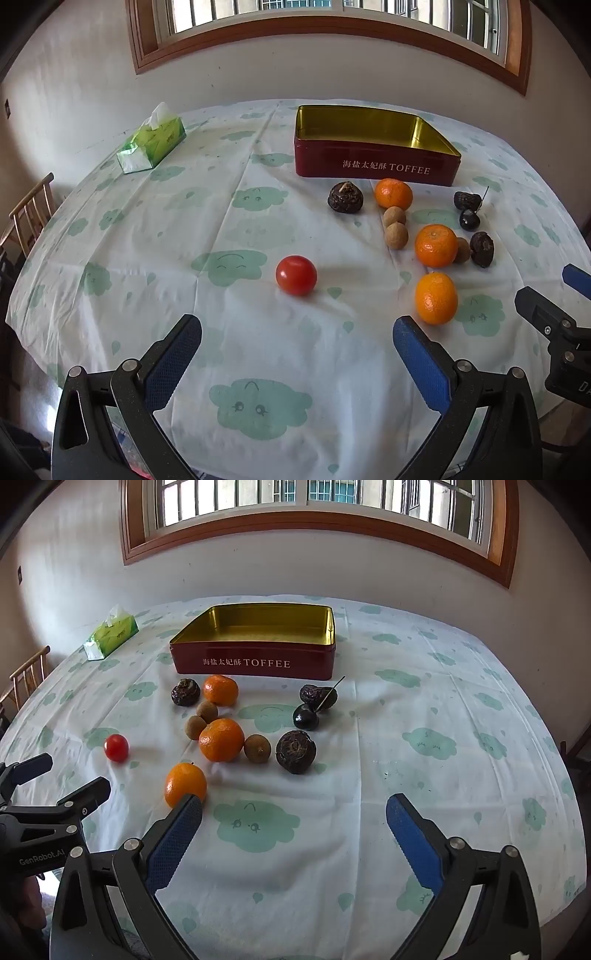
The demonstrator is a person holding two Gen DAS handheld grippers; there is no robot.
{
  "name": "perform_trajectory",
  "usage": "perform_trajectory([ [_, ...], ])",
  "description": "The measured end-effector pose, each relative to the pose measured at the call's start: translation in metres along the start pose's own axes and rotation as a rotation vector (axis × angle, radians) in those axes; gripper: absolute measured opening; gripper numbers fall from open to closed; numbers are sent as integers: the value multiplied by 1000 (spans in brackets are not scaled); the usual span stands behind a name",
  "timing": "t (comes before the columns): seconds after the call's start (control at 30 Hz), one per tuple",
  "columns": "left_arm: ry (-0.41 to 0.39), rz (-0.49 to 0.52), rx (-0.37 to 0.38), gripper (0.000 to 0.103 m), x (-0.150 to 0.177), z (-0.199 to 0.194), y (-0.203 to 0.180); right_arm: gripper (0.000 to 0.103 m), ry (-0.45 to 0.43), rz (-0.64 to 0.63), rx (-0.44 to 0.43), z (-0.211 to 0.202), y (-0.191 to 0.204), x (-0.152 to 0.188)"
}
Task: Organize fruits
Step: 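Move both tools toward the fruits in front of the TOFFEE tin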
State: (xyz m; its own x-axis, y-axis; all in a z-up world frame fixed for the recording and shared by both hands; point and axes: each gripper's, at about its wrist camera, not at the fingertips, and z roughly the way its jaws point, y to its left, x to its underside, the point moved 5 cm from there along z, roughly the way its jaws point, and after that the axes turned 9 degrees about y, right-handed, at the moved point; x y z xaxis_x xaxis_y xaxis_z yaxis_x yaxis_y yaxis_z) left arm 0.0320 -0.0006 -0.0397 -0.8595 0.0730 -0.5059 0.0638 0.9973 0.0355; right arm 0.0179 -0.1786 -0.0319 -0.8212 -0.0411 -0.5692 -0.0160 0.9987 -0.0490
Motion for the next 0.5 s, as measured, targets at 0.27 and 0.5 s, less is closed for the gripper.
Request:
perform_trajectory([
  [0.27, 40, -34, 6, 103, 6, 9, 7, 98, 17, 1, 5, 2, 1, 1],
  [0.5, 44, -32, 3, 103, 4, 9, 7, 97, 20, -6, 8, 5, 2, 3],
])
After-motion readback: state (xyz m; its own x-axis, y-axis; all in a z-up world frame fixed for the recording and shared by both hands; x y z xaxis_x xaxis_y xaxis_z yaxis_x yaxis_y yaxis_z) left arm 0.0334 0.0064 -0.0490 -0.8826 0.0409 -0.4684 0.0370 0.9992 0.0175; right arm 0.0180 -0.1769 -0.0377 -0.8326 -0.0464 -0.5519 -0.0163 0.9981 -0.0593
